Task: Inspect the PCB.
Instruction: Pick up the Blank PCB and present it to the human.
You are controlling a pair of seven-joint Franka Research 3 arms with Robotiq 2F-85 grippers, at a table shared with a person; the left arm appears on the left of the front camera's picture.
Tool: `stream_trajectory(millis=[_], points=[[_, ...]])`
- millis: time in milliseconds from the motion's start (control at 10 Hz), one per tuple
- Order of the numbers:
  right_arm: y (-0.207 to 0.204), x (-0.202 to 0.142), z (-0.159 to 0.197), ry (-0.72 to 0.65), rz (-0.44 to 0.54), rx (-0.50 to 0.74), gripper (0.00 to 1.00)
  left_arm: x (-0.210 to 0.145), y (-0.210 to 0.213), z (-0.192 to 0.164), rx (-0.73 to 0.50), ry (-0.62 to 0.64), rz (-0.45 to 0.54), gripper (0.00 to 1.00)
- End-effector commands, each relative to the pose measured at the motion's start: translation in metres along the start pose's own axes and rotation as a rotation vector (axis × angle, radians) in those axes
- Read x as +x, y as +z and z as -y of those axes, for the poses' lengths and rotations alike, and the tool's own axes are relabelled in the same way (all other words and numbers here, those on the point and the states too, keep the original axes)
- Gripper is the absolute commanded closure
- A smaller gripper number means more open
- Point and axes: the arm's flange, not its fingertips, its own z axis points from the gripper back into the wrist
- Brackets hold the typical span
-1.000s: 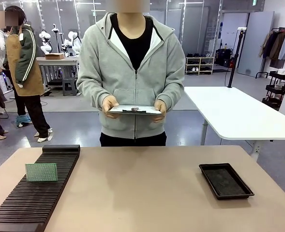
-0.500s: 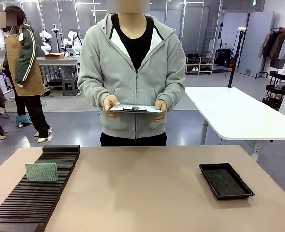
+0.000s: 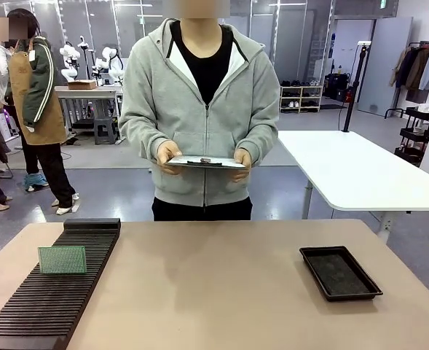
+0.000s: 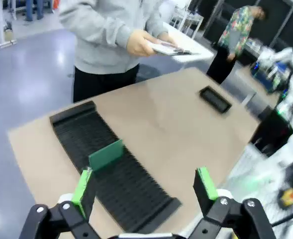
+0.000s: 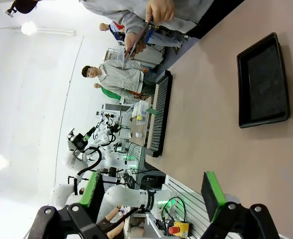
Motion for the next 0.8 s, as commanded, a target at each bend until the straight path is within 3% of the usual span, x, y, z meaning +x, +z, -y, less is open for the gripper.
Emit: stream_trajectory(millis=[0, 300, 500, 700], points=[[0.000, -0.001, 0.000, 0.000, -0.001, 0.004, 0.00, -0.001, -0.061, 0.022, 0.138, -0.234, -0.137, 0.00], [0.000, -0.001, 0.000, 0.000, -0.001, 0.004, 0.00, 0.002, -0.138, 0.045, 0.214, -0.460, -0.438, 0.00], [0.000, -0.001, 0.000, 0.000, -0.001, 0.004, 0.00, -0.002, -0.169, 0.047, 0.264, -0.549, -0.532, 0.00], [0.000, -0.001, 0.000, 0.000, -0.001, 0.004, 0.00, -0.008, -0.183, 0.041, 0.258, -0.533, -0.578, 0.00]])
